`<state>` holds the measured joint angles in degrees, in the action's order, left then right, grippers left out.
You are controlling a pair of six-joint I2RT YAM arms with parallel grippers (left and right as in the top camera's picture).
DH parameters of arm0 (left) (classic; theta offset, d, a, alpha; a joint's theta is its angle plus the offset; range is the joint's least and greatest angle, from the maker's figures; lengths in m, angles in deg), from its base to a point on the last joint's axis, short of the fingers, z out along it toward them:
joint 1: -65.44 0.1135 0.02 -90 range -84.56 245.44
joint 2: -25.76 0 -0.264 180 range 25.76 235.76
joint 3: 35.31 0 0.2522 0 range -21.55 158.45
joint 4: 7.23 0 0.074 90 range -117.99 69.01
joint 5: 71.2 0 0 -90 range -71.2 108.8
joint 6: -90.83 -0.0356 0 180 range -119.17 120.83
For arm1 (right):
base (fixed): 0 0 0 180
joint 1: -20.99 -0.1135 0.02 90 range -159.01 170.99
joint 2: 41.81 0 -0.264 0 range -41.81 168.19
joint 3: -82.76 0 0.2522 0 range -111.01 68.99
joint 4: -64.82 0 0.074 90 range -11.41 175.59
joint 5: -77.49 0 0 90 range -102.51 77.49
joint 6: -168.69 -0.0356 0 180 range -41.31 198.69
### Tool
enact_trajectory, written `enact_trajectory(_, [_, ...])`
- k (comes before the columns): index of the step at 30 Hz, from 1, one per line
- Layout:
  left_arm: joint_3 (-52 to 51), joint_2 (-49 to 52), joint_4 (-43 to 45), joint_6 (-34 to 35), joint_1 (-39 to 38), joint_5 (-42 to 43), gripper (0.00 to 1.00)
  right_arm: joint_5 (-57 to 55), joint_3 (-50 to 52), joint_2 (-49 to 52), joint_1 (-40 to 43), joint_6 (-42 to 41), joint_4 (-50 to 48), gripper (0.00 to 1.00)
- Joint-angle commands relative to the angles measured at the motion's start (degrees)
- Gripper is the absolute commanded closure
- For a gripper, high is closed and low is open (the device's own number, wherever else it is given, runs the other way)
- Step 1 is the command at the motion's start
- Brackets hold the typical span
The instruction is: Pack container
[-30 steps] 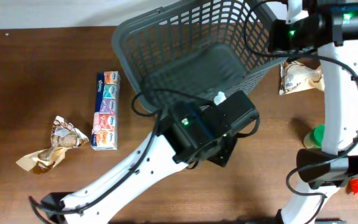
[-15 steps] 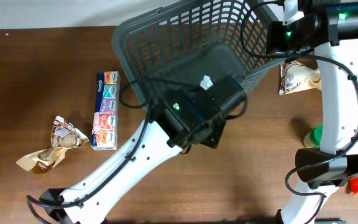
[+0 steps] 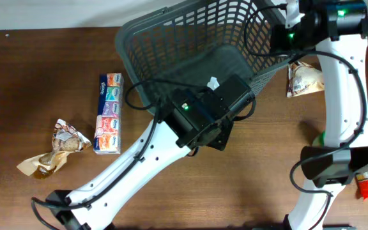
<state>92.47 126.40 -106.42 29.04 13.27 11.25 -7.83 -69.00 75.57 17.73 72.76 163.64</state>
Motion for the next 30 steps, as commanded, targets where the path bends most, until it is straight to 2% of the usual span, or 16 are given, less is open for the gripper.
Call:
enact_trajectory(1, [0.4,0.9,0.2,0.7,0.0,-0.7,0.98,-0.9,0.2,1.2,-0.5,0.1,0.1,0.96])
enact_trajectory(30, [0.4,1.0,1.7,0.5,5.9,-0.9,0.98,-5.4,0.2,1.4,-0.5,-0.1,5.4,0.96])
